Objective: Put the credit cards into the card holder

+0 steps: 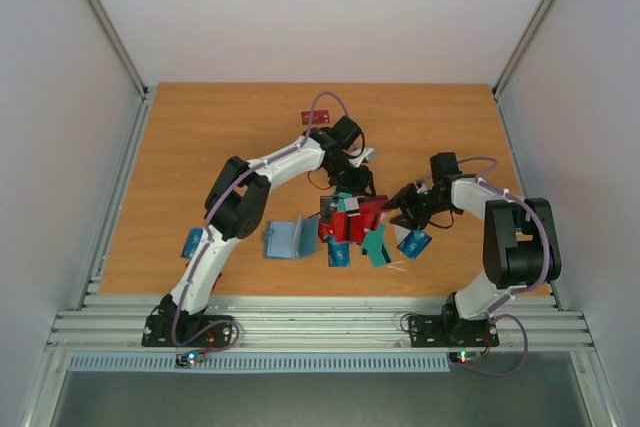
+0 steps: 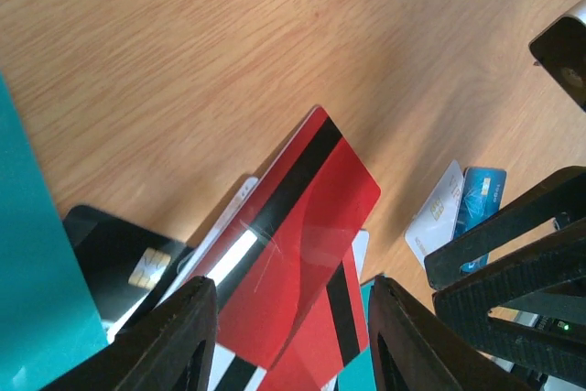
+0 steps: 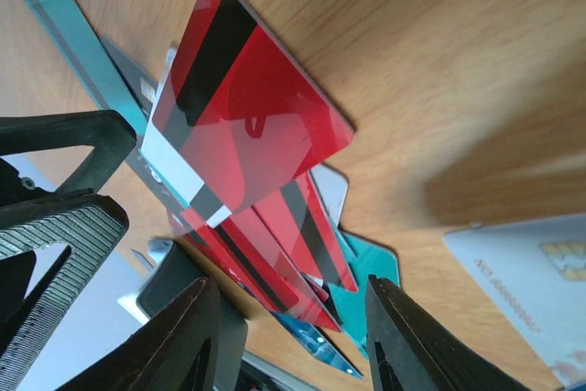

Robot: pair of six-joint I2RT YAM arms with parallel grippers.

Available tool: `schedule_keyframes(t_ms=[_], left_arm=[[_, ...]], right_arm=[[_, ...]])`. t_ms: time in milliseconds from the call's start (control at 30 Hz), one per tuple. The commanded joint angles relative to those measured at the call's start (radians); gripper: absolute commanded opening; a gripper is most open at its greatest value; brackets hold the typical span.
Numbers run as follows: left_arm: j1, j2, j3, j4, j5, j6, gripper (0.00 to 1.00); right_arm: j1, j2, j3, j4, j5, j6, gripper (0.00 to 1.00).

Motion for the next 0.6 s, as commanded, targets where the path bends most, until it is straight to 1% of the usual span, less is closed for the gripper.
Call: schedule_keyframes(t_ms=[0,267,567], left_arm=[[-0.006,0.052,0.072,-0.015,0.047,0.003,0.47],[-0.018,0.090,0.083,-0.064,0.050,0.020,0.47],[-0.035,0.054,0.001,-0.043,0.050,0.023,0.47]], right_arm=[[-0.029,0.033,-0.011,0.068,-0.040,0.031,0.45],[-0.030,0.108,-0.025,0.159,-0.074,0.058,0.45],[-0.030,0.163,-0.035,0.197,-0.086,0.051,0.45]])
